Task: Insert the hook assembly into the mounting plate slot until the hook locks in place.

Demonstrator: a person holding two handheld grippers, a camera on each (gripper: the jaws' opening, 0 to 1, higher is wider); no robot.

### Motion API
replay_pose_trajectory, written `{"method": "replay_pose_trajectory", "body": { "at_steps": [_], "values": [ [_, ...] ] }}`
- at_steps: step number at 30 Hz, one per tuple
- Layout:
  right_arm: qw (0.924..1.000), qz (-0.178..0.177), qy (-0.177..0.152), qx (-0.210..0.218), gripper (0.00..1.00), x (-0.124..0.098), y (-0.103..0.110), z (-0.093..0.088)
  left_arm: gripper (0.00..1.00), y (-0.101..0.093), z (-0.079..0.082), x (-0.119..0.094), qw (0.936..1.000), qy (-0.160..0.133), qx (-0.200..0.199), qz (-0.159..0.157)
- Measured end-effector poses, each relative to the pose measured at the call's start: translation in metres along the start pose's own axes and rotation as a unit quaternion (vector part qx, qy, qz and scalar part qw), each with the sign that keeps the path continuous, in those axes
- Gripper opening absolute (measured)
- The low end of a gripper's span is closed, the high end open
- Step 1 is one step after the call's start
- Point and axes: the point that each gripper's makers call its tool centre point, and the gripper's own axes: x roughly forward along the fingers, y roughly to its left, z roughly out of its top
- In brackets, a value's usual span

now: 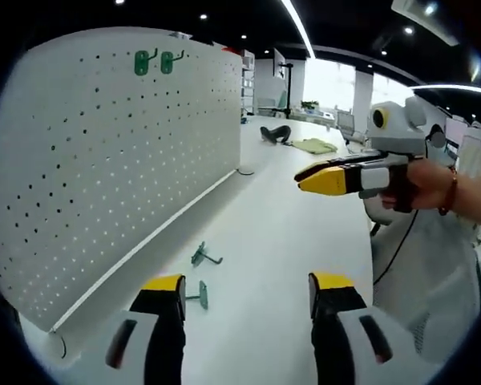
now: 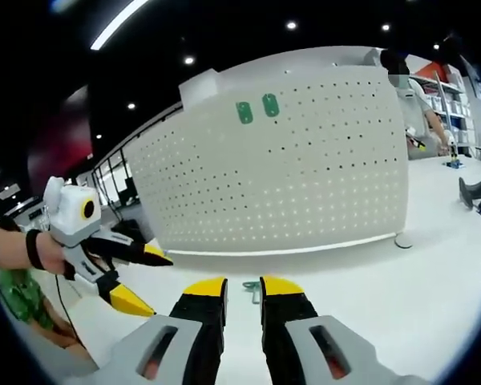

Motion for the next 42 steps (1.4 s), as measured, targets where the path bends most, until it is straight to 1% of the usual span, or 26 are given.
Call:
{"method": "replay_pose_trajectory", "body": {
  "at_steps": [12,15,19,24,35,37,42],
  "values": [
    [0.9998,-0.005,0.007,0.016,0.15,-0.003,-0.004,-0.01,0.61,0.011,-0.004,0.016,0.9998,0.017,0.005,-0.001],
    [0.9998,-0.007,0.005,0.02,0.15,-0.003,-0.005,-0.011,0.59,0.014,-0.004,0.02,0.9998,0.02,0.006,-0.002],
    [0.9995,-0.006,0.007,0.032,0.15,-0.003,-0.005,-0.015,0.59,0.015,-0.007,0.025,0.9995,0.03,0.013,-0.004],
    [0.9993,-0.006,0.007,0.037,0.15,-0.004,-0.005,-0.017,0.59,0.018,-0.008,0.031,0.9993,0.034,0.015,-0.006],
    [0.9991,-0.005,0.011,0.04,0.16,-0.005,-0.004,-0.022,0.57,0.027,-0.014,0.047,0.9983,0.054,0.019,-0.011],
    [0.9989,-0.005,0.011,0.044,0.16,-0.005,-0.003,-0.023,0.57,0.028,-0.015,0.05,0.9979,0.056,0.028,-0.013],
    [0.9989,-0.005,0.011,0.046,0.16,-0.004,-0.002,-0.024,0.56,0.032,-0.015,0.056,0.9975,0.061,0.032,-0.014]
  ]
}}
